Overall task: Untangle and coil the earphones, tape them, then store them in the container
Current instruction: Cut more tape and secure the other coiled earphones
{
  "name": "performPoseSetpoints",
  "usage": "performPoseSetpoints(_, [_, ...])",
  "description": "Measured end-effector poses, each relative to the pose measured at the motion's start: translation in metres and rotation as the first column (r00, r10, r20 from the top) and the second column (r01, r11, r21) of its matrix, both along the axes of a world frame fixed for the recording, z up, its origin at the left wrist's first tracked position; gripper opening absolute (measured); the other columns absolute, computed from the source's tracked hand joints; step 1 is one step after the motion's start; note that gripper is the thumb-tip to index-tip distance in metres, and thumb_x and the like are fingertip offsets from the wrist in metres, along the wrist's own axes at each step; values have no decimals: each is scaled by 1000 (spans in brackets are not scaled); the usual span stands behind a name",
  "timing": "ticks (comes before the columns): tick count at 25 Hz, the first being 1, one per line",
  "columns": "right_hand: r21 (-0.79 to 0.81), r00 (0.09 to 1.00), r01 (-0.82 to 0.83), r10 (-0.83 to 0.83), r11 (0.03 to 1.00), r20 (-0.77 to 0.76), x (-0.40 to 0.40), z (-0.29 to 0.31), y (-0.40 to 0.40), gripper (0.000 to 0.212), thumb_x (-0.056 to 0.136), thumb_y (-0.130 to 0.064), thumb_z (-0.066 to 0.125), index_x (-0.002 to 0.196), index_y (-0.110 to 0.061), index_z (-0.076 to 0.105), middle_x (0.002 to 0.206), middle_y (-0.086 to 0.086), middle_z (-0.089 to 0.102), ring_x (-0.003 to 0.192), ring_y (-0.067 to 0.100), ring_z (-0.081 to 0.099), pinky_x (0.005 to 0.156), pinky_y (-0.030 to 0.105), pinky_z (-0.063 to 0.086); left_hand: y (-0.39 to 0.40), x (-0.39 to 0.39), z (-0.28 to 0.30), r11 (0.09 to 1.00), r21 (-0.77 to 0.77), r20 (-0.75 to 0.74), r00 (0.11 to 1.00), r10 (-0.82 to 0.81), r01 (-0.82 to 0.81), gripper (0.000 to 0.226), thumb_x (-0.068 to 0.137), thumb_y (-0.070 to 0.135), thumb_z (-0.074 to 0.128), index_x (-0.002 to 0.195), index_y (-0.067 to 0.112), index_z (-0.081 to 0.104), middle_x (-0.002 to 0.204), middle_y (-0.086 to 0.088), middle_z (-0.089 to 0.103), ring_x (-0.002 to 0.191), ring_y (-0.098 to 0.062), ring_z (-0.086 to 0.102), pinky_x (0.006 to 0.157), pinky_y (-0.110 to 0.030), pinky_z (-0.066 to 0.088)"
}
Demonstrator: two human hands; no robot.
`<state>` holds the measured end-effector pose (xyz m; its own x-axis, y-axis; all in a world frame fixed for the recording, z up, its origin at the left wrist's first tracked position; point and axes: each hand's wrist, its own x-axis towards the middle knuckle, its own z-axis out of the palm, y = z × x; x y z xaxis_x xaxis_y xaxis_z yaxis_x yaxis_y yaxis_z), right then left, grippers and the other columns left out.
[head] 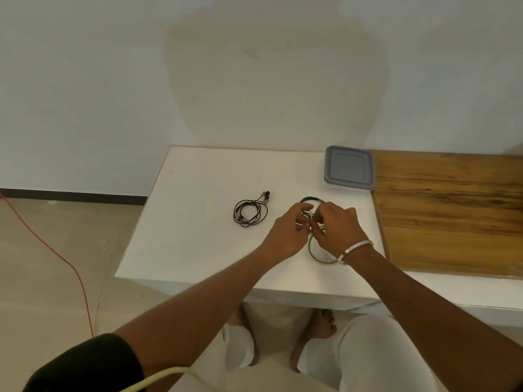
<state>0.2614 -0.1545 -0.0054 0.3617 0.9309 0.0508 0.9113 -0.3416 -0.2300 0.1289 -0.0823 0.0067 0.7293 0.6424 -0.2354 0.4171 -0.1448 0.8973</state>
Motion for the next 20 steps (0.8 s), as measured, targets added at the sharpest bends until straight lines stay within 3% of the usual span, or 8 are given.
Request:
performPoseSetpoints(3, [37, 1000, -22, 22, 999, 15, -9, 1, 7, 21, 92, -34, 50, 103, -19, 58, 104, -1, 64, 95, 20, 61, 90, 35, 38, 4, -3, 5, 999, 45, -18, 1000, 7, -6, 41, 94, 4, 47, 131, 19, 53, 114, -5, 68, 99, -19, 67, 86, -24, 51])
performPoseSetpoints(8, [33, 1000, -27, 26, 999, 17, -17, 0, 14, 19, 93, -32, 47, 104, -21, 57, 105, -1, 63, 97, 19, 59, 90, 34, 38, 11, -5, 8, 996, 90, -70, 997, 17, -10, 40, 91, 1, 46, 122, 16, 65, 112, -3, 71, 102, -19, 66, 92, -31, 52])
performPoseSetpoints(13, [42, 999, -37, 38, 998, -18, -22, 0, 18, 19, 93, -28, 48, 106, -16, 57, 107, 3, 62, 98, 21, 58, 91, 33, 42, 15, -7, 10, 999, 27, -41, 998, 44, -43, 43, 86, -5, 44, 115, 12, 69, 113, -5, 72, 107, -20, 65, 99, -36, 50])
performPoseSetpoints(20, [85, 976, -41, 58, 996, -208, -27, 1, 15, 21, 92, -26, 53, 106, -11, 53, 104, 8, 58, 85, 20, 58, 71, 23, 45, 18, -15, 8, 993, -49, 14, 994, 108, -107, 44, 87, -5, 44, 122, 14, 65, 121, -2, 68, 114, -16, 62, 103, -32, 47])
